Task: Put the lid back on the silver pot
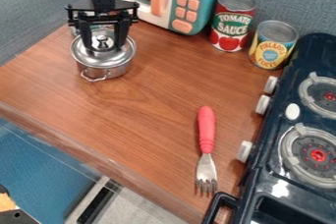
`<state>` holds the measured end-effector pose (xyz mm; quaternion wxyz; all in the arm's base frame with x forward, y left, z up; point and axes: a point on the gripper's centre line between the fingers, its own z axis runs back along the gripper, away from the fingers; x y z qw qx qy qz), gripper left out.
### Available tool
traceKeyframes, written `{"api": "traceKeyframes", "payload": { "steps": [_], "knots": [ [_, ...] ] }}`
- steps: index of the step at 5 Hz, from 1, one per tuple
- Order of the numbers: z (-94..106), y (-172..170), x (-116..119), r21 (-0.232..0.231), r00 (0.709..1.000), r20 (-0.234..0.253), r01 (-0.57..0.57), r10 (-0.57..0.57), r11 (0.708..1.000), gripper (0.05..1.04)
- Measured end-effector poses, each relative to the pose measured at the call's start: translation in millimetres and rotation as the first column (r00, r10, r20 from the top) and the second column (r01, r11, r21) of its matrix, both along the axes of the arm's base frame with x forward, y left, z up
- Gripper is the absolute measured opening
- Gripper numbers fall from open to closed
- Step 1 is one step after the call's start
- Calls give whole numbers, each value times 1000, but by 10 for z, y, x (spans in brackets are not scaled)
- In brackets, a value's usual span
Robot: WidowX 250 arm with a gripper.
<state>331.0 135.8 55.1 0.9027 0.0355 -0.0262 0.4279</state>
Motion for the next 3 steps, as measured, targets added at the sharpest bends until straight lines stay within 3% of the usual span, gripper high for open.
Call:
{"api": "traceKeyframes", "payload": {
  "steps": [1, 3],
  "knots": [
    [21, -24, -6, -15, 1000, -3, -8, 8, 1000, 1007],
    [628, -44, 108, 10, 987, 156, 25, -26, 1000, 1000]
  ]
}}
